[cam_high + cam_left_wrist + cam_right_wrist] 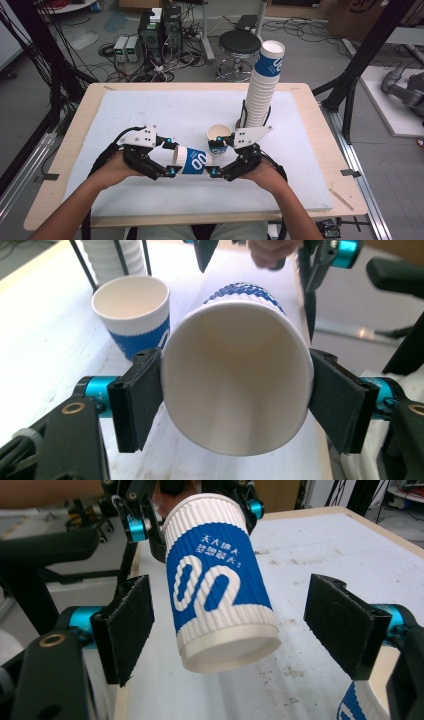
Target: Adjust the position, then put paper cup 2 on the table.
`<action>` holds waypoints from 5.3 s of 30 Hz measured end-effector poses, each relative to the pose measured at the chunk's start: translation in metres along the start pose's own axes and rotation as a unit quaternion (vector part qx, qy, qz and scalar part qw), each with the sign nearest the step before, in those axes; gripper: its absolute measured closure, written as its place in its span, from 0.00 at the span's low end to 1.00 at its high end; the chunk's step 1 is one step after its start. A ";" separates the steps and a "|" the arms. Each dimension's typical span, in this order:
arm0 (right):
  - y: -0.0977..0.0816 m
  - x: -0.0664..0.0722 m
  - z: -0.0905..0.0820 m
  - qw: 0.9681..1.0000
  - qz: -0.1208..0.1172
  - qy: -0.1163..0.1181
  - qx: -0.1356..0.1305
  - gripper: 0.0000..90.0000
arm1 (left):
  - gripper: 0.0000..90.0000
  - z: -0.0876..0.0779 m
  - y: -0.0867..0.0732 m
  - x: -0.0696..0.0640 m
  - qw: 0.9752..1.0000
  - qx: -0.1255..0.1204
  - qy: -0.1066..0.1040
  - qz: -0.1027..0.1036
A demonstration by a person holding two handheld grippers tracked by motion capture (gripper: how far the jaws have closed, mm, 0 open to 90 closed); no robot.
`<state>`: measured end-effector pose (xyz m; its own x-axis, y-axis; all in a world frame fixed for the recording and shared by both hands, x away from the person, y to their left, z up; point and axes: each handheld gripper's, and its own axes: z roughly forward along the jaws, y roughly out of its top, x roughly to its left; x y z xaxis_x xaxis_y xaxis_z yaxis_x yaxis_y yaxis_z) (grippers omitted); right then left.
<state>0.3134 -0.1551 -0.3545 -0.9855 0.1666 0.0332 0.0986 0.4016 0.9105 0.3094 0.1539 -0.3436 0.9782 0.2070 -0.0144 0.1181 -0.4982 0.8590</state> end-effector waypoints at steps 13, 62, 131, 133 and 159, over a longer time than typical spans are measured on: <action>0.009 0.005 0.026 0.995 -0.057 -0.007 0.080 0.23 | 0.30 0.009 0.015 -0.002 0.996 0.089 0.003 0.024; 0.000 0.005 0.054 0.989 -0.071 -0.022 0.131 0.33 | 0.23 -0.002 0.012 0.001 0.999 0.001 0.007 -0.047; -0.024 -0.002 0.059 0.990 0.016 -0.096 -0.101 0.32 | 0.19 -0.064 -0.128 0.006 0.922 -0.209 0.288 -0.152; -0.023 -0.003 0.061 0.990 0.018 -0.093 -0.103 0.32 | 0.19 -0.066 -0.128 0.006 0.920 -0.213 0.290 -0.154; -0.024 -0.025 0.121 0.983 0.070 -0.136 -0.099 0.32 | 0.19 -0.070 -0.131 0.007 0.921 -0.204 0.295 -0.153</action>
<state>0.3529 -0.0597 -0.4272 -0.8882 0.4530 0.0763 0.1749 0.1798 0.9680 0.2891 0.2797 -0.4205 0.6330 0.7662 -0.1109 0.1822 -0.0082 0.9832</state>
